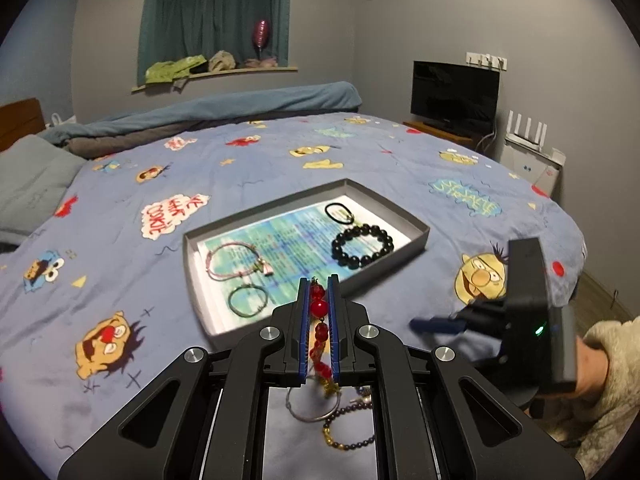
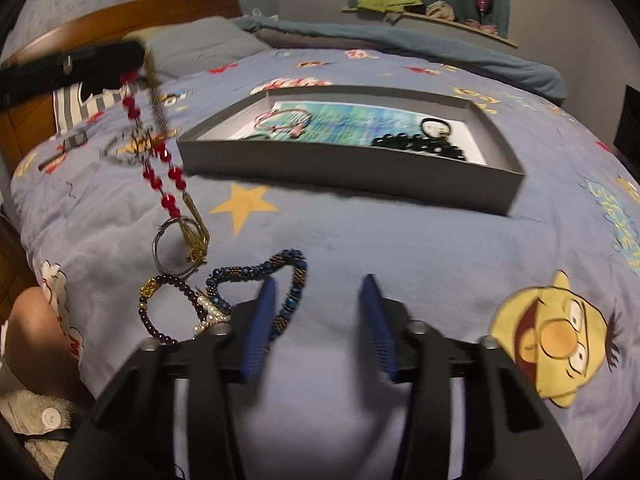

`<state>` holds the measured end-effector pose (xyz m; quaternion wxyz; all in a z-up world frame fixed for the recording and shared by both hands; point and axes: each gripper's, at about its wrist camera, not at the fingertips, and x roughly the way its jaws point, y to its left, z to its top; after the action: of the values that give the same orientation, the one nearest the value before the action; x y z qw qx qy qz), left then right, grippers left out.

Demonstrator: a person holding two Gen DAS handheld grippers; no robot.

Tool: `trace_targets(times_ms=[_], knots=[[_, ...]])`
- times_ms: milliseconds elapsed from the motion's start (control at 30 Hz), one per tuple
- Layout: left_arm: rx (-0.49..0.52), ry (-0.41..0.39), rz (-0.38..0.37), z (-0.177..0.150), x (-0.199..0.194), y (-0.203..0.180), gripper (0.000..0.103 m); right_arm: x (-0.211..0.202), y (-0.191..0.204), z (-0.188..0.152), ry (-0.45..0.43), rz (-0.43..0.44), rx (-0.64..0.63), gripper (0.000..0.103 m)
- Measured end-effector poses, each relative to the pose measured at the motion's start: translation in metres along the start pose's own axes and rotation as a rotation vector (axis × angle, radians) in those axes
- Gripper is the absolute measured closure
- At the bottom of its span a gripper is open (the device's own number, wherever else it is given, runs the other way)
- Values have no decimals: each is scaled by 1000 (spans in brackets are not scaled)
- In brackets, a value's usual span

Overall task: Organize jewelry
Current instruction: 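Grasp and lift the red-bead necklace with the left tool while the right tool grasps the blue beaded bracelet, then carry both items over the grey tray and open both tools to release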

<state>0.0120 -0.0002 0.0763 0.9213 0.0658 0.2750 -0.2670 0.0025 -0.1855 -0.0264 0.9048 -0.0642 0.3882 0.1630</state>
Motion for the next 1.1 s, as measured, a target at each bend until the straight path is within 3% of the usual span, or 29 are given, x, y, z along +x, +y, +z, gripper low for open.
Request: trace_targets(times_ms=[133, 167, 467, 1100], knots=[[0, -10, 3, 2, -2, 2, 94, 7, 1, 4, 12, -2, -2, 84], [-1, -10, 3, 3, -3, 2, 94, 8, 1, 5, 16, 11, 1, 95], [-2, -16, 7, 6, -11, 5, 94, -18, -3, 18, -62, 37, -1, 95], [28, -36, 15, 35, -24, 11, 94, -73, -32, 90, -199, -10, -17, 97]])
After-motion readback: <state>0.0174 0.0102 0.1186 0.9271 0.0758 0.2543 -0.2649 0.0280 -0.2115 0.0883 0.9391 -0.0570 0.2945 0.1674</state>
